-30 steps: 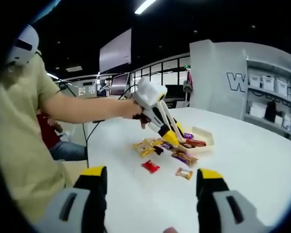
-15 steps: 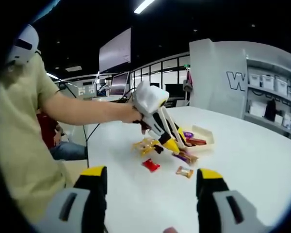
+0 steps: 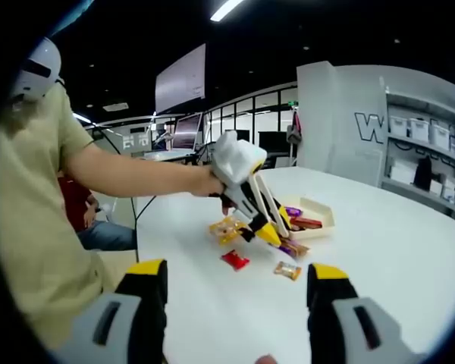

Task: Place the target food into the container with the food tongs after gripping and lifting it, then release it inside without dropping or visibly crushing the food.

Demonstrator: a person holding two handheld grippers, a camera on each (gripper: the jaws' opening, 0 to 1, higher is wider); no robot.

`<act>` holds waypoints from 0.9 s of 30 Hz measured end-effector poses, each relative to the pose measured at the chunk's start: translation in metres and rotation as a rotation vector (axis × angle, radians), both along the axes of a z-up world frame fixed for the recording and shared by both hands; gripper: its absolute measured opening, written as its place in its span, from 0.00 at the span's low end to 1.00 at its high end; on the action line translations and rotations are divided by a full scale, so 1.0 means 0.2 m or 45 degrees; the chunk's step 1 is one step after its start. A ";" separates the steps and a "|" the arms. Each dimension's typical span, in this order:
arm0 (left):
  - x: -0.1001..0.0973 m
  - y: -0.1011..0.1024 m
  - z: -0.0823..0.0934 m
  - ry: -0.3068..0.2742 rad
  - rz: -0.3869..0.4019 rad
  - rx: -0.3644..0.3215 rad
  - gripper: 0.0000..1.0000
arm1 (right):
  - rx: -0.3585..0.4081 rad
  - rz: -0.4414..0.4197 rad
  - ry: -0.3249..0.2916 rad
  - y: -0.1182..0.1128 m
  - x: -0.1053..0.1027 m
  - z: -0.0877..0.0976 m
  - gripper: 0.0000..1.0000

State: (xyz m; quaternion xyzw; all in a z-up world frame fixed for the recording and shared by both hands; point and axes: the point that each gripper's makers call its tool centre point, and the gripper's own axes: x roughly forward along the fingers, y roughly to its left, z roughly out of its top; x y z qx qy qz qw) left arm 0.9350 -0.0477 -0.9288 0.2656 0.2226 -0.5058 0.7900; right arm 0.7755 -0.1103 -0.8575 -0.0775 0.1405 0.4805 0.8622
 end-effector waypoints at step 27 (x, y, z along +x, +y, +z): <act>-0.09 0.03 -0.03 0.077 -0.012 0.034 0.25 | 0.003 0.000 -0.001 0.00 0.00 0.00 0.73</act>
